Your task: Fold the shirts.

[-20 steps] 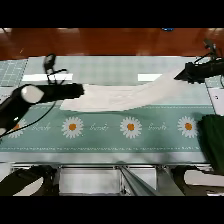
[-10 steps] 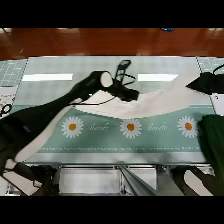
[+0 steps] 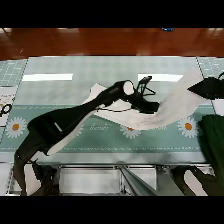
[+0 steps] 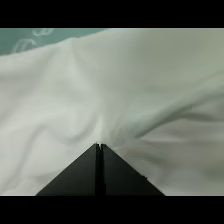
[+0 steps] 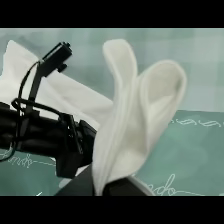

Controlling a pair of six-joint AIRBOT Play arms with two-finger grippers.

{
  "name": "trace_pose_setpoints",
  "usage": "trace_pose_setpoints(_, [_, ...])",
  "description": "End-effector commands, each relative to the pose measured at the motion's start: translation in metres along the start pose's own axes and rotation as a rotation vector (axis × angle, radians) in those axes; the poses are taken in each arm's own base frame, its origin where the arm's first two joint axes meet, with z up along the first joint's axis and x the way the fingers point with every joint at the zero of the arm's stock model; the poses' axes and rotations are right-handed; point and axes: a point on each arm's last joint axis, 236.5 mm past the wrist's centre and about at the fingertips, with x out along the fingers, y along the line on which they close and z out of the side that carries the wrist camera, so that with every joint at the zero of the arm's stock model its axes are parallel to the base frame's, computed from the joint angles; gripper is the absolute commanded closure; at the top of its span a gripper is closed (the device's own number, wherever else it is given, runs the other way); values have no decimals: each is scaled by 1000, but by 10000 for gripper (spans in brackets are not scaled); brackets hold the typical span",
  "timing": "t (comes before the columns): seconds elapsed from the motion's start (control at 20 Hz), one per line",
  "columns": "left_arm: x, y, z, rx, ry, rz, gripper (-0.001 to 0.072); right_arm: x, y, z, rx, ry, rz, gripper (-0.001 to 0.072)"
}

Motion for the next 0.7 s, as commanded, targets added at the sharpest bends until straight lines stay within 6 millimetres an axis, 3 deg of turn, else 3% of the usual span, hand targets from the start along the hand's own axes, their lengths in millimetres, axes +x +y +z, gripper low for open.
trace_pose_setpoints(0.0, [-61, 35, 28, -67, -25, 9, 694, 1, 9, 2, -11, -10, 22, 680])
trace_pose_setpoints(0.15, [-164, 73, 51, -38, -187, 159, 694, 18, 46, 5, -53, -18, 81, 681])
trace_pose_setpoints(0.3, [-274, 106, 39, -44, -362, 312, 693, 58, 98, 13, -57, -31, 170, 681])
trace_pose_setpoints(0.45, [-349, 151, -23, -117, -456, 458, 693, 107, 159, 14, -35, -37, 271, 681])
trace_pose_setpoints(0.55, [-375, 177, -68, -198, -520, 509, 693, 144, 198, 1, -52, 30, 326, 680])
trace_pose_setpoints(0.65, [-388, 194, -113, -272, -578, 537, 693, 182, 229, -10, -53, 96, 366, 680])
